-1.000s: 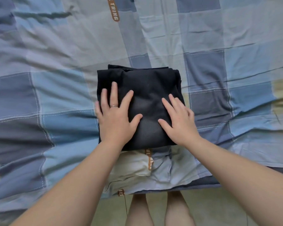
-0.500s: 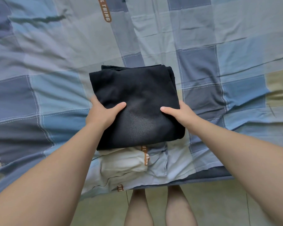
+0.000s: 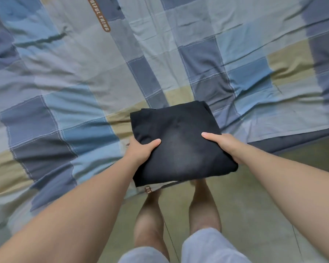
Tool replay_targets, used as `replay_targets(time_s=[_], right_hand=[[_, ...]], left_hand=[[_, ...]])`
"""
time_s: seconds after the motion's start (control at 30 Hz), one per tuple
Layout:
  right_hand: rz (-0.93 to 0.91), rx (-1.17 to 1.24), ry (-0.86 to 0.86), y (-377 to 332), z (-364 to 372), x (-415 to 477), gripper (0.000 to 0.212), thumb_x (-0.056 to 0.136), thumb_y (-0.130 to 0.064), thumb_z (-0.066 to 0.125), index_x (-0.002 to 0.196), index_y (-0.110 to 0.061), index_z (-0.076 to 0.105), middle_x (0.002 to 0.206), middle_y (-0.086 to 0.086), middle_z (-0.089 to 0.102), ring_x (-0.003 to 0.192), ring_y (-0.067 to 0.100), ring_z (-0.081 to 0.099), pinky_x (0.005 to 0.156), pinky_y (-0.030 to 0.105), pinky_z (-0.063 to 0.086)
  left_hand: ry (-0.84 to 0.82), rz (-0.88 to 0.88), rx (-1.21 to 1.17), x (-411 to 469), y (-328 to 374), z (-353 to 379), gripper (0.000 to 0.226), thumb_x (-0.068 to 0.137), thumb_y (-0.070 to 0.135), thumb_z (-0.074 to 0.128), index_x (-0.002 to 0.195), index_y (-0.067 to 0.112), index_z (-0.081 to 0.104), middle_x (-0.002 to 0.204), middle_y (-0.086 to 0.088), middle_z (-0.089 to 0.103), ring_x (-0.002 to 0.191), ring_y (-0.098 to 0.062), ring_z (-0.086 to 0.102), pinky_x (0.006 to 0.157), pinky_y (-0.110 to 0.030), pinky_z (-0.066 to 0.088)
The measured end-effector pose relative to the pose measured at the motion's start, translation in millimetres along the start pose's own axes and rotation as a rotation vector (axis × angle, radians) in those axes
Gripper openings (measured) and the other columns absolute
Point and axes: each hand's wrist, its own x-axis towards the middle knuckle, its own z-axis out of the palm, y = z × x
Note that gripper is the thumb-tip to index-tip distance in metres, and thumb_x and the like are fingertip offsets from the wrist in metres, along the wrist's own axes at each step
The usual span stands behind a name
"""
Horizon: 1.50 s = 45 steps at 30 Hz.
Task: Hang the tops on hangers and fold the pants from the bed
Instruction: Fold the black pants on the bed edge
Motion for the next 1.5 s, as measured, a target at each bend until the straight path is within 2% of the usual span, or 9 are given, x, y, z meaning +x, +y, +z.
replay_targets(time_s=[0.2, 0.37, 0.43, 0.67, 0.73, 0.87, 0.93, 1.13, 1.5], right_hand=[[0.118, 0.259, 0.064, 91.9, 5.0, -85.0, 0.057, 0.072, -0.054, 0.083, 0.115, -0.018, 0.071, 0.100, 0.005, 0.079, 0.088, 0.025, 0.076, 0.074, 0.034, 0.057], [0.180, 0.442, 0.173, 158.2, 30.4, -161.9, 0.057, 0.077, -0.048, 0.081, 0.121, -0.015, 0.067, 0.109, 0.008, 0.075, 0.101, 0.029, 0.071, 0.088, 0.039, 0.054], [0.183, 0.505, 0.199, 184.1, 40.5, -193.6, 0.056, 0.078, -0.047, 0.080, 0.122, -0.015, 0.067, 0.107, 0.007, 0.075, 0.098, 0.027, 0.070, 0.079, 0.036, 0.052], [0.153, 0.745, 0.342, 282.9, 62.2, -293.9, 0.069, 0.074, -0.053, 0.081, 0.129, -0.016, 0.063, 0.120, 0.006, 0.068, 0.108, 0.027, 0.064, 0.098, 0.042, 0.048], [0.132, 0.830, 0.384, 312.5, 64.8, -318.2, 0.071, 0.074, -0.054, 0.080, 0.131, -0.016, 0.062, 0.126, 0.006, 0.066, 0.115, 0.028, 0.062, 0.101, 0.042, 0.047], [0.071, 1.022, 0.462, 375.5, 64.2, -361.5, 0.050, 0.075, -0.052, 0.080, 0.113, -0.021, 0.070, 0.102, 0.000, 0.072, 0.093, 0.020, 0.067, 0.069, 0.032, 0.048], [0.037, 1.114, 0.505, 412.3, 61.6, -381.8, 0.044, 0.075, -0.052, 0.081, 0.105, -0.022, 0.071, 0.093, -0.002, 0.073, 0.086, 0.019, 0.069, 0.062, 0.029, 0.046], [-0.040, 1.335, 0.622, 540.4, 48.9, -444.0, 0.051, 0.070, -0.053, 0.084, 0.107, -0.019, 0.074, 0.093, 0.002, 0.079, 0.087, 0.027, 0.075, 0.070, 0.033, 0.054], [-0.211, 1.699, 0.951, 723.9, 52.9, -555.5, 0.038, 0.081, -0.040, 0.080, 0.108, -0.015, 0.073, 0.096, 0.003, 0.079, 0.085, 0.026, 0.077, 0.078, 0.040, 0.059]], left_hand=[[-0.250, -0.017, 0.300, -57.7, 1.4, -0.7, 0.068, 0.075, 0.051, 0.083, 0.129, 0.018, 0.058, 0.121, 0.001, 0.064, 0.103, -0.023, 0.062, 0.090, -0.034, 0.048], [-0.377, -0.103, 0.602, -114.5, 0.1, -9.5, 0.078, 0.073, 0.062, 0.081, 0.130, 0.013, 0.060, 0.126, -0.006, 0.065, 0.112, -0.029, 0.064, 0.106, -0.043, 0.048], [-0.379, -0.093, 0.668, -138.2, -6.5, -7.2, 0.079, 0.070, 0.061, 0.083, 0.130, 0.013, 0.061, 0.124, -0.007, 0.066, 0.109, -0.029, 0.066, 0.104, -0.042, 0.049], [-0.432, -0.001, 0.755, -224.8, -38.3, 24.1, 0.077, 0.067, 0.054, 0.088, 0.125, 0.009, 0.065, 0.112, -0.006, 0.072, 0.097, -0.025, 0.071, 0.088, -0.036, 0.057], [-0.442, 0.071, 0.778, -250.7, -43.1, 42.4, 0.072, 0.067, 0.052, 0.089, 0.123, 0.011, 0.068, 0.106, -0.002, 0.073, 0.091, -0.020, 0.071, 0.071, -0.028, 0.055], [-0.514, 0.183, 0.839, -305.0, -56.5, 92.3, 0.066, 0.072, 0.044, 0.088, 0.124, 0.010, 0.066, 0.107, -0.002, 0.073, 0.092, -0.020, 0.072, 0.074, -0.028, 0.058], [-0.544, 0.251, 0.920, -335.7, -65.7, 123.0, 0.060, 0.073, 0.045, 0.087, 0.121, 0.015, 0.066, 0.100, 0.003, 0.073, 0.085, -0.014, 0.071, 0.060, -0.019, 0.053], [-0.646, 0.398, 1.072, -434.7, -128.1, 225.1, 0.050, 0.078, 0.038, 0.085, 0.119, 0.015, 0.066, 0.095, 0.004, 0.072, 0.079, -0.011, 0.070, 0.048, -0.014, 0.049], [-0.954, 0.715, 1.337, -601.9, -245.1, 381.8, 0.048, 0.079, 0.053, 0.078, 0.117, 0.029, 0.061, 0.105, 0.008, 0.071, 0.092, -0.013, 0.069, 0.066, -0.023, 0.051]])
